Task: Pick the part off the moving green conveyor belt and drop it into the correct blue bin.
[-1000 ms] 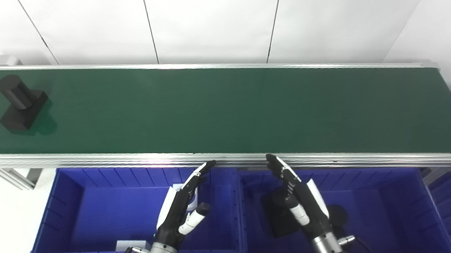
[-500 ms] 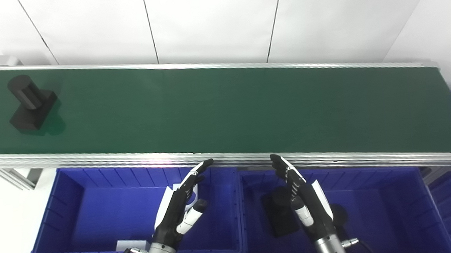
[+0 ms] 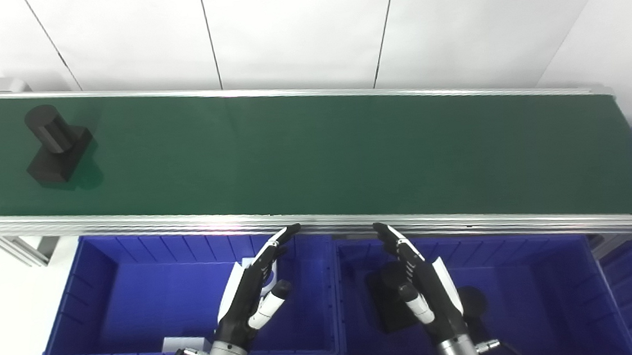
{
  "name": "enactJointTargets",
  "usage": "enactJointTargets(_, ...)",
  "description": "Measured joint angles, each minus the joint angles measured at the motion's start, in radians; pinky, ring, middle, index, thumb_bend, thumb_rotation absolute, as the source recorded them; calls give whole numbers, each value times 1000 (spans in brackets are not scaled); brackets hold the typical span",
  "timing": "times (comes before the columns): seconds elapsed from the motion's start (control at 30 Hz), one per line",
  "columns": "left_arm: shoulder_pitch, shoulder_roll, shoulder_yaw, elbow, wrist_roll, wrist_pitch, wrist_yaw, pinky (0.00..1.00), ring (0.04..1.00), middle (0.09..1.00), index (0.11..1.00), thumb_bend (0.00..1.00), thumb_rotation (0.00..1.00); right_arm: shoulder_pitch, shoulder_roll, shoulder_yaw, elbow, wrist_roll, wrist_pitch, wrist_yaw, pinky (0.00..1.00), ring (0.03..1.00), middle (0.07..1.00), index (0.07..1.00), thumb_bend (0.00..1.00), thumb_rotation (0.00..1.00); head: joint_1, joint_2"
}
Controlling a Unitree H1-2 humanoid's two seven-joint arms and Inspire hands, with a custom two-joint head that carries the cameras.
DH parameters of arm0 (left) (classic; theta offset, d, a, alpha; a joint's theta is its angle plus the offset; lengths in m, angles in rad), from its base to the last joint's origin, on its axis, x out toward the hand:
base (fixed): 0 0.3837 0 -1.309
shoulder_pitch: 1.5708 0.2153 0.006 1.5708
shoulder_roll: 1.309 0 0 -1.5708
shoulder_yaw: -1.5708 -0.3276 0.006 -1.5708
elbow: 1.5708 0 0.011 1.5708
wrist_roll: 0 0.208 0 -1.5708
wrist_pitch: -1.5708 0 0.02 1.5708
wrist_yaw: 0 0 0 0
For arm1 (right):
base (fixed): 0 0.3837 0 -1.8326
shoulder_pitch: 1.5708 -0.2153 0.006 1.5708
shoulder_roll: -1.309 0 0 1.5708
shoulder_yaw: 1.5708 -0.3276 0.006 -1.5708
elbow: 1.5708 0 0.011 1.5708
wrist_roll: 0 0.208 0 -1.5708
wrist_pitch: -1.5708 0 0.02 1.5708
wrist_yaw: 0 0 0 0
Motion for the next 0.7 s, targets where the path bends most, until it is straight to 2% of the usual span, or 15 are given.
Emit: enactJointTargets(0.7, 0, 5, -4, 1, -4, 0, 0, 895, 928, 919, 877, 759, 1000, -3, -4, 19, 9, 6, 0, -10, 928, 929, 920, 898, 881, 1000, -3, -3)
